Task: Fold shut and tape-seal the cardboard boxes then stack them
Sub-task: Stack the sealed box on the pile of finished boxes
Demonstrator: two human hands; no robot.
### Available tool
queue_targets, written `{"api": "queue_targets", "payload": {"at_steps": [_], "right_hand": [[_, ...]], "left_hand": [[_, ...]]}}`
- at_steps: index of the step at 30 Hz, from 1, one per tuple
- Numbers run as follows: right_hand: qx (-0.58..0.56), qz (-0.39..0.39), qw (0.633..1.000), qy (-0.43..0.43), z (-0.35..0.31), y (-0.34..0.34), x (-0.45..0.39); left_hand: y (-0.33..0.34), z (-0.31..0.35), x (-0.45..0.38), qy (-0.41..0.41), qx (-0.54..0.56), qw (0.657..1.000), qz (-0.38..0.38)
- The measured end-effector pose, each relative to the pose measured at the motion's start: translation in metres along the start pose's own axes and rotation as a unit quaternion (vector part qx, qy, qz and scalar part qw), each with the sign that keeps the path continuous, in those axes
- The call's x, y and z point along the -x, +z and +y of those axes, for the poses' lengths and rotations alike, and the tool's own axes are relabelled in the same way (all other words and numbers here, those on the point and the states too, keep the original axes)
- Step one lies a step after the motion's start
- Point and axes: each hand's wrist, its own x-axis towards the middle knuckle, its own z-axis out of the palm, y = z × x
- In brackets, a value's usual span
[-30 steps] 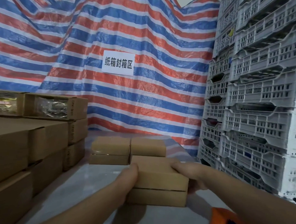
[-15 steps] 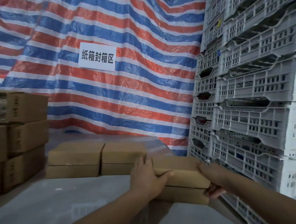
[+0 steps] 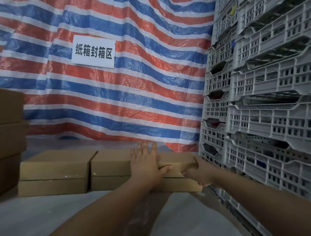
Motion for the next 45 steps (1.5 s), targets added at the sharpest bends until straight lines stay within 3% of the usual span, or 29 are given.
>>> {"api": "queue_targets", "payload": {"at_steps": [10, 25, 29, 35, 39, 41, 45], "right_hand": [[-0.019, 0.022, 0.999, -0.019, 0.004, 0.014, -0.047], [-0.066, 0.045, 0.996, -0.049, -0.002, 0.016, -0.035], [-0.045, 0.045, 0.997, -0.04, -0.014, 0.01, -0.02], [-0.006, 0.105, 0.994, 0.006, -0.053, -0.002, 0.03], [0.001, 0.125, 0.991, -0.045, -0.09, -0.014, 0.079], [0.018, 0.123, 0.991, -0.051, -0.111, -0.022, 0.106], [0.034, 0.142, 0.986, -0.08, -0.157, -0.032, 0.171]], "left_hand": [[0.013, -0.01, -0.017, 0.013, -0.067, 0.997, -0.034], [0.01, -0.012, -0.016, 0.014, -0.067, 0.997, -0.047], [-0.001, -0.02, 0.0, 0.025, -0.011, 0.999, -0.018], [-0.068, -0.033, 0.034, 0.048, 0.017, 0.999, 0.015], [-0.129, -0.042, 0.062, 0.064, -0.023, 0.997, -0.018], [-0.16, -0.048, 0.081, 0.061, -0.035, 0.998, 0.0], [-0.22, -0.063, 0.135, 0.017, 0.049, 0.997, 0.055]]}}
